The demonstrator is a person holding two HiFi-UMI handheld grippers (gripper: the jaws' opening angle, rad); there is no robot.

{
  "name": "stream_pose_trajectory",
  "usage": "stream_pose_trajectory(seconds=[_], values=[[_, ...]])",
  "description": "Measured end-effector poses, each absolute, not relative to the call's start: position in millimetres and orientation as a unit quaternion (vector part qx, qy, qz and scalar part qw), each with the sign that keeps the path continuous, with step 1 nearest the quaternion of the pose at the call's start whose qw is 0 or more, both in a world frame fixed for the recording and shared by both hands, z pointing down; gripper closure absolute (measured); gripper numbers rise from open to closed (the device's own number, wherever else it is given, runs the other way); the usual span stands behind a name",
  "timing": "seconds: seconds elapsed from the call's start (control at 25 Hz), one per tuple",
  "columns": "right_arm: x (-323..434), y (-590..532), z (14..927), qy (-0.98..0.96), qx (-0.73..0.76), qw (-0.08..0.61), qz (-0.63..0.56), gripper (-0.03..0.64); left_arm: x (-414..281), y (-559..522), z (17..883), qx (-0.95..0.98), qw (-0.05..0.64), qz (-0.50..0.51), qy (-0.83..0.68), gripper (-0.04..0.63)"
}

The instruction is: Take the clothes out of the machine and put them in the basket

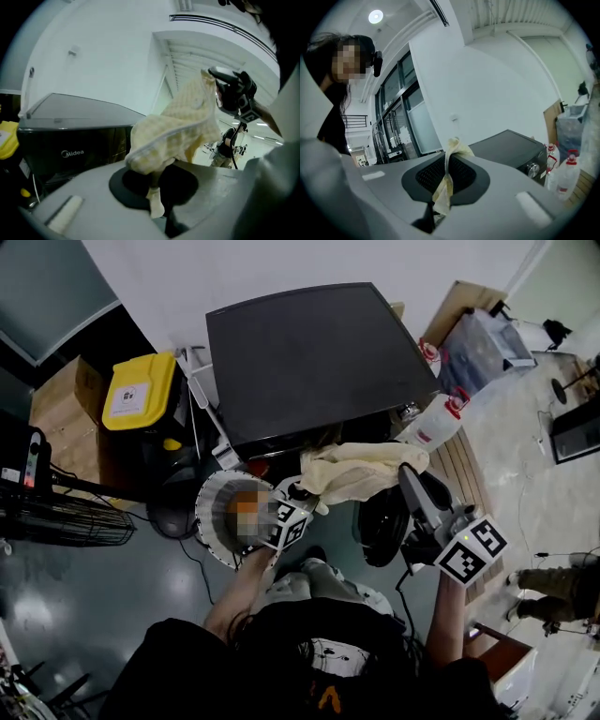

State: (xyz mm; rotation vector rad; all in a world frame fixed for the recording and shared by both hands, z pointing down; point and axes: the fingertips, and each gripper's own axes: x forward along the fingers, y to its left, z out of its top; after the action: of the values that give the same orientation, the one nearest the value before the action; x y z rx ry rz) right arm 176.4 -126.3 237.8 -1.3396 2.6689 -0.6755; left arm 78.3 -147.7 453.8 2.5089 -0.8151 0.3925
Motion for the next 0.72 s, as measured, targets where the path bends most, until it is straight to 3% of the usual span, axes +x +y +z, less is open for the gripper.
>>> stream_pose_trajectory(seconds=[0.12, 0.36, 0.6, 0.64, 0.72], values=[[175, -119, 262, 0.869, -0.434, 0.021, -0.236, 0.577, 64, -146, 435, 0.913, 0.229, 0.126, -0.313, 0.579], [151, -96, 320, 0.877, -0.413, -0.089, -0.23, 0.576, 51, -135, 377, 0.918, 0.219, 0.053, -0.327, 0.58], [120, -84, 335, 0.905, -0.362, -0.118, -0.189, 0.568, 33, -116, 318, 0.912, 0.213, -0.042, -0.347, 0.58], [115, -84, 336, 0.91, -0.354, -0.123, -0.179, 0.556, 29, -114, 309, 0.91, 0.212, -0.057, -0.352, 0.58], [102, -81, 337, 0.922, -0.327, -0.132, -0.161, 0.471, 19, -108, 293, 0.907, 0.2, -0.076, -0.362, 0.58]])
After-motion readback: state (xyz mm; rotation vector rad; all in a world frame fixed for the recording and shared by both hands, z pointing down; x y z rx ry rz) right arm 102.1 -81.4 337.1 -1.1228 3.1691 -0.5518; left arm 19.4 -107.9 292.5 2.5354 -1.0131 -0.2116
